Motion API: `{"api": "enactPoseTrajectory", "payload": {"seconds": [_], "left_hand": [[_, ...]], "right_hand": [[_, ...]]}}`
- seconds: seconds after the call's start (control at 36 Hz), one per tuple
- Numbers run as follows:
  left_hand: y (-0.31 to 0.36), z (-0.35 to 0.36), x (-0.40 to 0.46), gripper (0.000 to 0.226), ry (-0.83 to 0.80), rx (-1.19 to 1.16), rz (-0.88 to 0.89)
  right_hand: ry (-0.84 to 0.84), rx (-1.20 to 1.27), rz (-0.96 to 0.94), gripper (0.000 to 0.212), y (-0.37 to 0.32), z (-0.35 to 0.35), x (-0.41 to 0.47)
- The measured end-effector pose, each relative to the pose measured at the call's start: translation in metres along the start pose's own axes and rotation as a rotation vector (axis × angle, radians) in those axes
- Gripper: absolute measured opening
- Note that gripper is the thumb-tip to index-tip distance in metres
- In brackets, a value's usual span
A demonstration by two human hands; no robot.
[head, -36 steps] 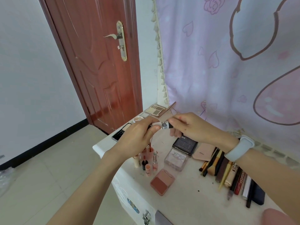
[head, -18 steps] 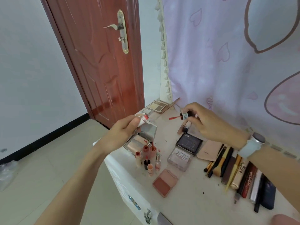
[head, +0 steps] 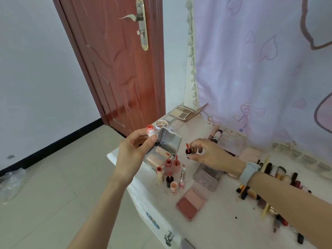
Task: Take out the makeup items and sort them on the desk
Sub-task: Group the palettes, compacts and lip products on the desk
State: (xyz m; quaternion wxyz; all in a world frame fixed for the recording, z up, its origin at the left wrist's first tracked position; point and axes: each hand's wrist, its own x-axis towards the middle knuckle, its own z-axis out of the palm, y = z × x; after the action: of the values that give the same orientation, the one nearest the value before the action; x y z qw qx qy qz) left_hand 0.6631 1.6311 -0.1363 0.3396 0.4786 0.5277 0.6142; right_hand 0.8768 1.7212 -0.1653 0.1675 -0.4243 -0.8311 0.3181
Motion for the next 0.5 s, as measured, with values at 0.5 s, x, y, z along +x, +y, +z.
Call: {"api": "enactPoseTrajectory", "payload": {"seconds": [0.5], "left_hand": [[0.002, 0.009, -0.006, 0.018, -0.051, 0.13, -0.003]], "right_hand": [[0.175, -0.069, -0.032, 0.019, -0.009, -0.019, -0.008]]}}
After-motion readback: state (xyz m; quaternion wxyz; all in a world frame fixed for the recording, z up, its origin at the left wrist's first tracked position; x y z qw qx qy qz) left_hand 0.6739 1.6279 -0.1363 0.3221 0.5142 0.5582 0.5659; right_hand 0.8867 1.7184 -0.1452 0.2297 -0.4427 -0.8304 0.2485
